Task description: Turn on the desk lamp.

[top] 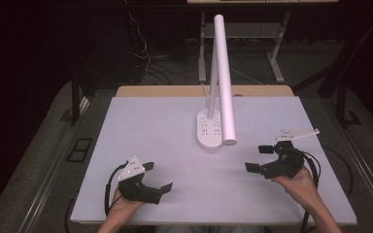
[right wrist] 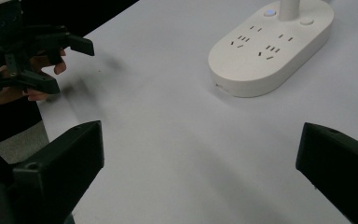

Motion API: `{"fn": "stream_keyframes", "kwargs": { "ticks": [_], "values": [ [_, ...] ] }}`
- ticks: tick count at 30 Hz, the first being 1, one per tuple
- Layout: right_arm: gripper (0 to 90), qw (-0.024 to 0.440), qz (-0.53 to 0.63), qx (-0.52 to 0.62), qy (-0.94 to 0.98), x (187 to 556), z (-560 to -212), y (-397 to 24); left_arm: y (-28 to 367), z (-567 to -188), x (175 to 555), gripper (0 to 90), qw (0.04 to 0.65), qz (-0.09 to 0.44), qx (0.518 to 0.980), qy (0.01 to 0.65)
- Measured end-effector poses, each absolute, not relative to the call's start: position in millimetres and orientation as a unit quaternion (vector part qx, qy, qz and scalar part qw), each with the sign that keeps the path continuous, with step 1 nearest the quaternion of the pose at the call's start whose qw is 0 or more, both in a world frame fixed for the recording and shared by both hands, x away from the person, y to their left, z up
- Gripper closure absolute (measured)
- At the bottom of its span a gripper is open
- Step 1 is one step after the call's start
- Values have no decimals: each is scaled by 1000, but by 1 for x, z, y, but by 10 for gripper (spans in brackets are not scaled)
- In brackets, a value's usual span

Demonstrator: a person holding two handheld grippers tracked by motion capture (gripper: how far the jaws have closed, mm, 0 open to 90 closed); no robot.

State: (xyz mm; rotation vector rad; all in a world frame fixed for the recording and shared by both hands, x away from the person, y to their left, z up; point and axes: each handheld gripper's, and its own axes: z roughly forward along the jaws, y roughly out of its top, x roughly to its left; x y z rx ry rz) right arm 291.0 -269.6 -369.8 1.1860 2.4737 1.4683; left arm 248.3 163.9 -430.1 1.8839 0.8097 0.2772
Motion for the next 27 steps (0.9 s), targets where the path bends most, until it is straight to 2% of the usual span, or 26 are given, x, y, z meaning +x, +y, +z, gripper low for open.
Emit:
{"fn": "stream_keyframes", "kwargs": {
  "ticks": [27],
  "values": [
    [5,23,456,369,810,332,-348,-251,163,-430,248,0,510,116,784,334]
  ]
}}
